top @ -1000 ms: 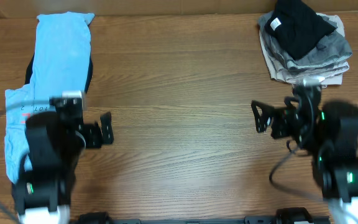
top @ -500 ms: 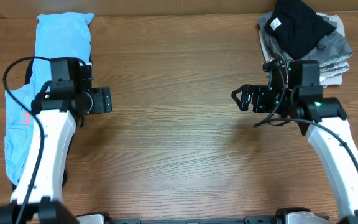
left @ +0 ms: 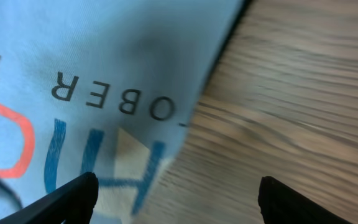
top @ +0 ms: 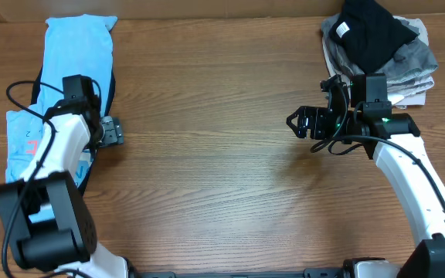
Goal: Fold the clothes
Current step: 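Reach the left gripper to the light-blue shirt's lower edge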
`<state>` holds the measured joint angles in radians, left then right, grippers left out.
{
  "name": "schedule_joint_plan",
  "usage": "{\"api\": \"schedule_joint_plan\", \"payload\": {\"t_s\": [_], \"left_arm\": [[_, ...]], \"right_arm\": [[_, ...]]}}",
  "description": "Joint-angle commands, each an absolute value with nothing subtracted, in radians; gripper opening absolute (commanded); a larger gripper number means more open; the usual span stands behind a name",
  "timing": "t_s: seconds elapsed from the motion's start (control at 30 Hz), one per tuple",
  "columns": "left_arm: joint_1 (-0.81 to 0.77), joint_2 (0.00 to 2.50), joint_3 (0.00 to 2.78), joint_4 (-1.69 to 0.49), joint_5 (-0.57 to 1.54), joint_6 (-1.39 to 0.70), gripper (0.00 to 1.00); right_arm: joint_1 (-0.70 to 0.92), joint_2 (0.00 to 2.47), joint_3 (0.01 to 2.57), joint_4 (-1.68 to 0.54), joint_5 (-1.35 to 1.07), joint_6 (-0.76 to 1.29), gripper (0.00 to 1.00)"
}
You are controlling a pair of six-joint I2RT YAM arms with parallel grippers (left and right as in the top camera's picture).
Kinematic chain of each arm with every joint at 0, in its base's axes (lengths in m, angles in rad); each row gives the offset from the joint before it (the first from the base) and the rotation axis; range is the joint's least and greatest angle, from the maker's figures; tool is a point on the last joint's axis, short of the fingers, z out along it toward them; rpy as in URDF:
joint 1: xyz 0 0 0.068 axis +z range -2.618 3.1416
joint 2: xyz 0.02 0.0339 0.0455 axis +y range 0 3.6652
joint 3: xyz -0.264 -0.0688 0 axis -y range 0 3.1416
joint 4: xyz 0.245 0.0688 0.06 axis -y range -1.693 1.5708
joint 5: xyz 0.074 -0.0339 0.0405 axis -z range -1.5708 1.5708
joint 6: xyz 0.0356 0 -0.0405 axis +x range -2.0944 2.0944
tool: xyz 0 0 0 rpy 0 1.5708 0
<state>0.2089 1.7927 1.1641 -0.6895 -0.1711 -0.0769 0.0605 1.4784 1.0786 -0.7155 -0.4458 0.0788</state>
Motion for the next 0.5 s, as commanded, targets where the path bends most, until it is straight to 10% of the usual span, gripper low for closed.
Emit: {"api": "schedule_joint_plan", "payload": {"t_s": [0.0, 0.47], "left_arm": [[0.236, 1.859, 1.178, -0.667, -0.194, -0.089, 0.82], [0.236, 1.897, 1.178, -0.645, -0.223, -0.021, 0.34]], "right_arm": [[0.064, 1.483, 1.106, -0.708, -0.446, 0.081, 0.88], [0.064, 1.483, 1.106, -0.708, -0.447, 0.082, 0.82]]}}
